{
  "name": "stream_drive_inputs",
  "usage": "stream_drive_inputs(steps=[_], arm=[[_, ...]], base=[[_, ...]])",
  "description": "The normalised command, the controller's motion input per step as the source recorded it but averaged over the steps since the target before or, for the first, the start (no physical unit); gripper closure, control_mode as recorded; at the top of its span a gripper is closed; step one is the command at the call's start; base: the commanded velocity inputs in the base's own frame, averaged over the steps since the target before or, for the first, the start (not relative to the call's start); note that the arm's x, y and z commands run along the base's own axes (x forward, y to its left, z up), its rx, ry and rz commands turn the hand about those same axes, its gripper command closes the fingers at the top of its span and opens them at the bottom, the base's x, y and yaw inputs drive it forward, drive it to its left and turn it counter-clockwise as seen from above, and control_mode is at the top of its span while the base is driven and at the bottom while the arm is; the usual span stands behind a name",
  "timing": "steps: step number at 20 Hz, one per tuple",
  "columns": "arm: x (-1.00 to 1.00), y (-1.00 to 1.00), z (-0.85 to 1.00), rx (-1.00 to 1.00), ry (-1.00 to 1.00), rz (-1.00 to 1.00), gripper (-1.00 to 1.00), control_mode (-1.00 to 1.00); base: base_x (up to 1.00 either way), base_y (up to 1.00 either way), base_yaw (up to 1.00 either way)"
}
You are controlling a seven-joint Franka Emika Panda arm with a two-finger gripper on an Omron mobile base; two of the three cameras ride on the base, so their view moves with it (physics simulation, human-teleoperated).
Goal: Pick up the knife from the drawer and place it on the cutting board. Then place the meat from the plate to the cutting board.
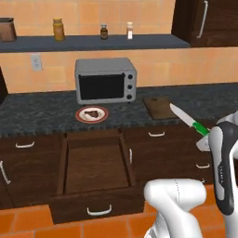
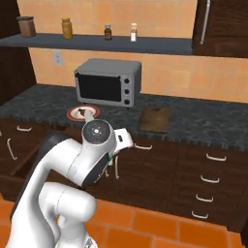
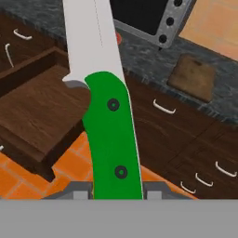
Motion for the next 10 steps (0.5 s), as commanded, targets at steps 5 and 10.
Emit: stream_drive_inputs(steps=[5,10], arm=[[0.00,0.00,0.00,0.00,0.00,0.00,1.00,1.00],[0.00,0.00,0.00,0.00,0.00,0.00,1.00,1.00]], base=[[0.37,-1.00,0.05],[0.96,-0.38,0.00]])
